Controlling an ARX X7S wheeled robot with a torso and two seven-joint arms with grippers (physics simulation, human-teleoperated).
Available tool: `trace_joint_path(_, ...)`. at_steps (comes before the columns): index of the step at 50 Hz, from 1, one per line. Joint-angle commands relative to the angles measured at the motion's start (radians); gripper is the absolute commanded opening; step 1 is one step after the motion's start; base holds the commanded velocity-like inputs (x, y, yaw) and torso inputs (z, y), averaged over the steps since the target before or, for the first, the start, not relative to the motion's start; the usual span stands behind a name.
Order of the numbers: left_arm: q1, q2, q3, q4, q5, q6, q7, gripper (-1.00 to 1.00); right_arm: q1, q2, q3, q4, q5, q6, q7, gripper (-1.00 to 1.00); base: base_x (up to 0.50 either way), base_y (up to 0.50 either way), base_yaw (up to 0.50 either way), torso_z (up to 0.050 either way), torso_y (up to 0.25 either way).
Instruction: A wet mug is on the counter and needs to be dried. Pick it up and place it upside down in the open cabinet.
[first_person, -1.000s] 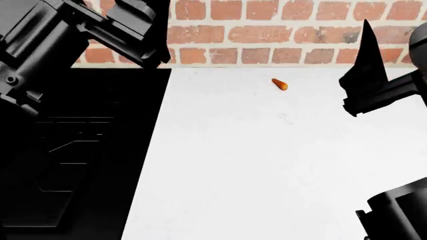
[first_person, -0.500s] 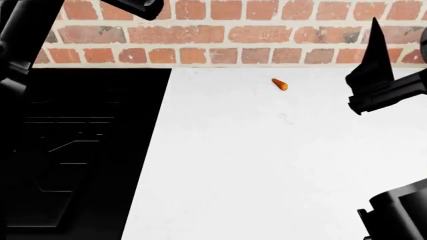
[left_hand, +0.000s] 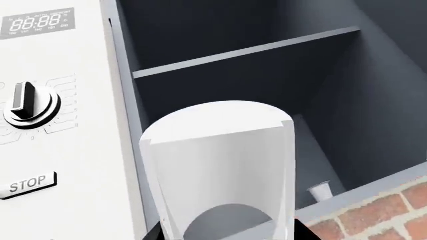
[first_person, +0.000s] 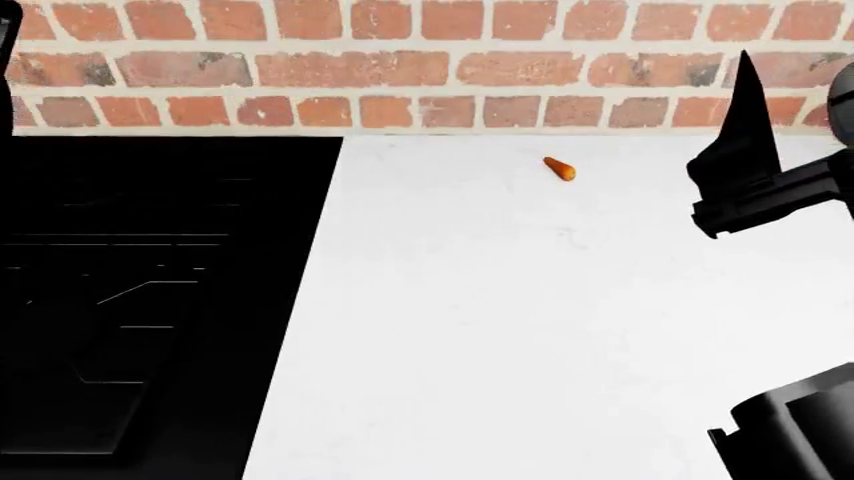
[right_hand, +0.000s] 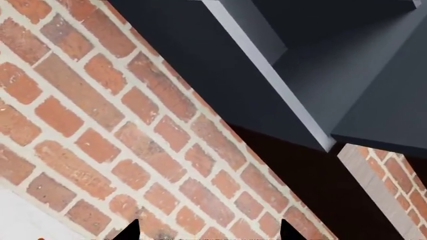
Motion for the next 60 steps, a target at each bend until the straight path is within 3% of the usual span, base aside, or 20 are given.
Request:
trace_joint_path(1, -0.098, 0.031, 0.040, -0.103, 0.057, 0.027, 0.015, -1.00, -0.038, -0.013, 0.005, -0.009, 0.009, 0.009, 0.018, 1.00, 0.00, 0.00, 0.00, 0.000, 0.000)
trace_joint_path(11, -0.131, 0.050, 0.068, -0.171, 0.092, 0.057, 0.035, -1.00, -0.093, -0.066, 0.021, -0.038, 0.033, 0.053, 0.052, 1.00, 0.00, 0.00, 0.00, 0.001, 0.001)
trace_joint_path(27, -0.235, 0.121, 0.086, -0.289, 0.102, 0.068, 0.058, -1.00, -0.144, -0.061, 0.044, -0.056, 0.085, 0.047, 0.110, 1.00, 0.00, 0.00, 0.00, 0.000, 0.000)
trace_joint_path(45, -0.351, 0.265, 0.102, -0.590, 0.128, 0.143, 0.104, -1.00, -0.159, -0.059, 0.053, -0.057, 0.086, 0.031, 0.116, 1.00, 0.00, 0.00, 0.00, 0.000, 0.001)
trace_joint_path(60, -0.449, 0.365, 0.155, -0.974, 0.226, 0.313, 0.188, -1.00, -0.180, -0.058, 0.067, -0.064, 0.091, 0.026, 0.120, 1.00, 0.00, 0.00, 0.00, 0.000, 0.000)
